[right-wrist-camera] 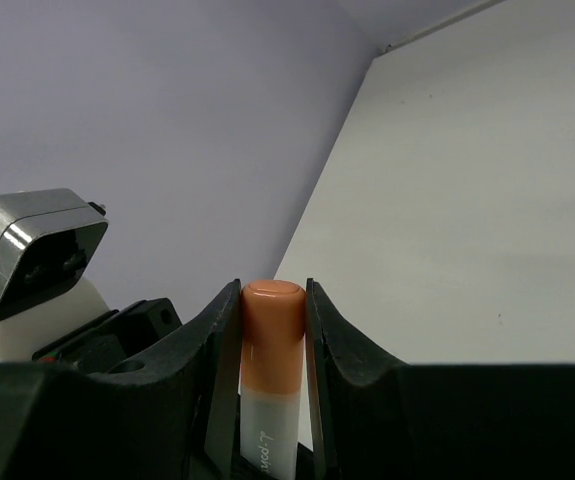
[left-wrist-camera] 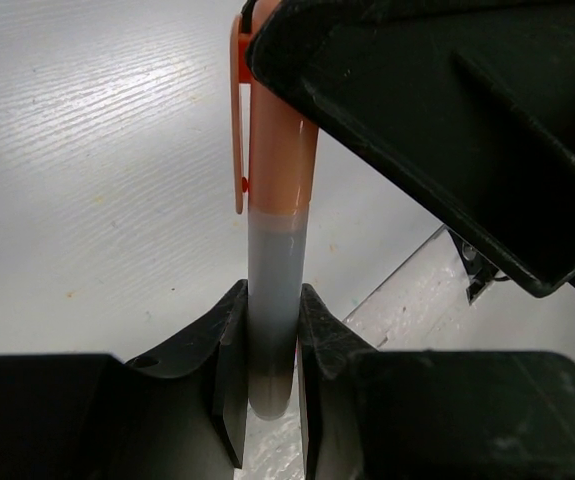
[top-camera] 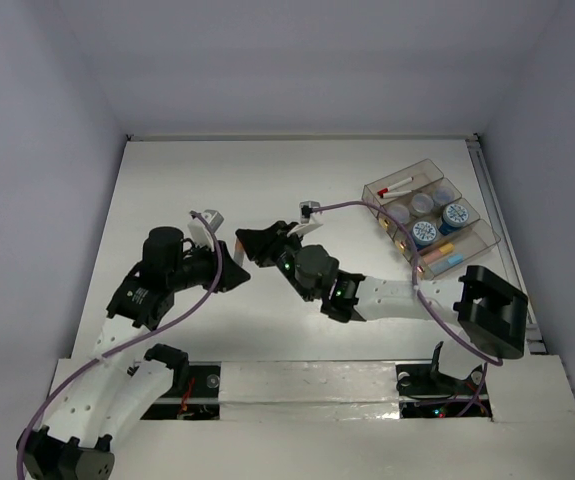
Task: Sort the stationery into containers
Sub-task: Place the pen in the storage box.
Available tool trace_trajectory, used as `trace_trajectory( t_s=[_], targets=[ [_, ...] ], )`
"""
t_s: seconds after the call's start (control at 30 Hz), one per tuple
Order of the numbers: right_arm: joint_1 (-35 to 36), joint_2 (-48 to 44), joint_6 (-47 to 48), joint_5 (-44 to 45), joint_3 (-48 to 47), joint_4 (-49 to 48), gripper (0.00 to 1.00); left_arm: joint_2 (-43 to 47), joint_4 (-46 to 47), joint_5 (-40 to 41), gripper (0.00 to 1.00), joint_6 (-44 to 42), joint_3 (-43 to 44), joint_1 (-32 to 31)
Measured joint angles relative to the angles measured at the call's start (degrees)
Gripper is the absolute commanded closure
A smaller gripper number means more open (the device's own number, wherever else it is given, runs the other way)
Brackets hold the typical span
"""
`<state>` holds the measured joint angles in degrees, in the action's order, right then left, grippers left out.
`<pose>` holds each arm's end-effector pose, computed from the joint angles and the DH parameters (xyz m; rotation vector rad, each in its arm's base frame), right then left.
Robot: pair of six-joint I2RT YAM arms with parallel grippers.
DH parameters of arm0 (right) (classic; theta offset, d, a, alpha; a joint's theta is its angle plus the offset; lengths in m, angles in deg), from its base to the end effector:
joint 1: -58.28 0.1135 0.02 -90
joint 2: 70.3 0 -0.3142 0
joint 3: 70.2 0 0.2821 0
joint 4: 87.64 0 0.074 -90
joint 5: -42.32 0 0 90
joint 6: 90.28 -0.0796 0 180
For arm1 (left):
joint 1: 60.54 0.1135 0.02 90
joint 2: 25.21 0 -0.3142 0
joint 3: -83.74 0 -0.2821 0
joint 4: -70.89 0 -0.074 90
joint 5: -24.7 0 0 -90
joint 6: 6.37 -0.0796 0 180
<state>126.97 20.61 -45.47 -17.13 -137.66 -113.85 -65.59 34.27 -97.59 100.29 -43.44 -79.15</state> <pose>0.1926 0.3823 0.3223 0.1221 1.6458 1.1589 0.1618 -0.0993 0.3200 0.4118 2.0084 -0.9510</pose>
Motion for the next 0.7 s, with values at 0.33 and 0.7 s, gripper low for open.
trace_trajectory(
  t_s=[0.33, 0.7],
  targets=[
    [-9.86, -1.31, -3.28, -14.62, -1.49, 1.60, 1.00, -0.13, 7.80, 1.62, 0.65, 1.33, -0.02, 0.33],
    [-28.61, 0.68, -4.22, -21.79, -7.69, 12.31, 1.00, 10.01, 14.99, 5.81, 0.15, 1.46, -0.02, 3.08]
  ],
)
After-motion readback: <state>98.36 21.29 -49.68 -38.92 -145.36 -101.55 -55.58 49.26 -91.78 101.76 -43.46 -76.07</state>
